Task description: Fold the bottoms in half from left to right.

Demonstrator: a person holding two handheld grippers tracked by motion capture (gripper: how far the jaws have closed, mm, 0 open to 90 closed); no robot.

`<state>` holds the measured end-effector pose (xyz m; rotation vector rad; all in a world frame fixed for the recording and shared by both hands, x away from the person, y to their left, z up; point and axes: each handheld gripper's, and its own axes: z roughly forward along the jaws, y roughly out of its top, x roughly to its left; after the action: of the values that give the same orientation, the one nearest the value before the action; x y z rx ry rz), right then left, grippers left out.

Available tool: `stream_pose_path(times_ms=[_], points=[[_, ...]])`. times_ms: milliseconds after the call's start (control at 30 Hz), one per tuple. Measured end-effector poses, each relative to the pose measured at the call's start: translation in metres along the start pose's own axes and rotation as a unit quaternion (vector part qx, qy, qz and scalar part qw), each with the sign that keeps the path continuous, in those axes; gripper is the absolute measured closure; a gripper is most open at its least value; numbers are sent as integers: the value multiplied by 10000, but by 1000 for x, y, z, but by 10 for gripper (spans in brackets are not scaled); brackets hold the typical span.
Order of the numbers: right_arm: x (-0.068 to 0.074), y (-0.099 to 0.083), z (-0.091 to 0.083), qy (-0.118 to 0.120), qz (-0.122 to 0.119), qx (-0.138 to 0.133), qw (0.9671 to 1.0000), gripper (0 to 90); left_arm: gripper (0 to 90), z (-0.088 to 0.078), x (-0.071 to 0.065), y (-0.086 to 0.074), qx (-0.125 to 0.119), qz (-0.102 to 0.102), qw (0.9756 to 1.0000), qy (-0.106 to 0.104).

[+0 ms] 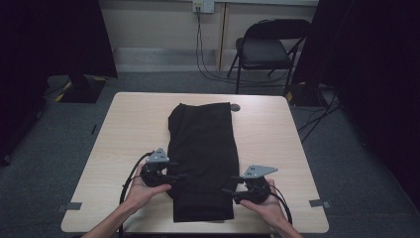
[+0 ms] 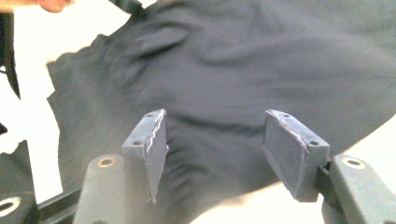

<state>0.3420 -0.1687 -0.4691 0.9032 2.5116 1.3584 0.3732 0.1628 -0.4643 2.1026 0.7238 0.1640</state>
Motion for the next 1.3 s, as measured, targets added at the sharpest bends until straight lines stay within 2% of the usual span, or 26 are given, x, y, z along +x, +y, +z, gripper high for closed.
stream_pose_path(times_ms=[67, 133, 167, 267, 300, 367, 467, 567, 600, 667, 733, 833, 867, 900, 933, 967, 1033, 1100, 1167, 1233, 1300], points=[[3, 7, 5, -71, -167, -28, 9998, 407, 427, 5, -12, -3, 189, 206, 9993, -234], [6, 16, 18, 138, -79, -71, 9998, 409, 454, 11, -20, -7, 439, 312, 9979, -361], [9, 18, 23, 133, -142, -38, 9998, 410, 465, 14, -21, -9, 570, 328, 9972, -366], [16, 21, 45, 140, -320, 170, 9992, 408, 465, 18, -18, -14, 629, 199, 9969, -418], [18, 20, 49, 130, -355, 243, 9990, 403, 461, 19, -17, -15, 642, 83, 9969, -451], [21, 13, 54, 101, -427, 405, 9982, 405, 455, 17, -15, -15, 634, -13, 9966, -519], [25, 2, 56, 144, -428, 539, 9975, 406, 438, 12, -13, -10, 484, -12, 9977, -477], [31, -2, 53, 168, -565, 575, 9966, 408, 479, 9, -6, -6, 323, -35, 9991, -259], [33, -4, 51, 189, -578, 588, 9964, 408, 501, 8, -2, -6, 289, -104, 9993, -200], [41, -7, 45, 280, -673, 693, 9949, 410, 531, 9, 4, -7, 351, -149, 9992, -77], [49, -11, 39, 346, -662, 774, 9942, 411, 567, 10, 8, -8, 373, -239, 9990, -85], [55, -10, 33, 624, -663, 853, 9922, 406, 591, 13, 13, -6, 390, -268, 9989, 65], [54, -6, 31, 550, -691, 698, 9936, 412, 599, 14, 16, -3, 403, -243, 9988, 150], [47, 2, 29, 452, -600, 430, 9962, 411, 601, 14, 19, -2, 369, -258, 9987, 219], [40, 8, 30, 388, -485, 293, 9976, 407, 604, 16, 25, 1, 268, -334, 9986, 314], [28, 17, 31, 172, -406, 147, 9989, 402, 605, 17, 29, 3, 257, -371, 9983, 381], [9, 30, 37, -139, -357, 14, 9993, 404, 605, 22, 39, 8, 253, -422, 9971, 575], [-13, 42, 47, -374, -155, -51, 9992, 401, 608, 28, 48, 9, 101, -585, 9959, 684], [-29, 53, 60, -585, -155, -72, 9981, 409, 627, 35, 54, 5, 245, -647, 9953, 672], [-42, 61, 74, -710, -127, -2, 9974, 404, 641, 38, 53, 1, 320, -413, 9963, 679], [-54, 64, 87, -818, -67, 155, 9965, 400, 640, 37, 50, 1, 372, -404, 9962, 680]])
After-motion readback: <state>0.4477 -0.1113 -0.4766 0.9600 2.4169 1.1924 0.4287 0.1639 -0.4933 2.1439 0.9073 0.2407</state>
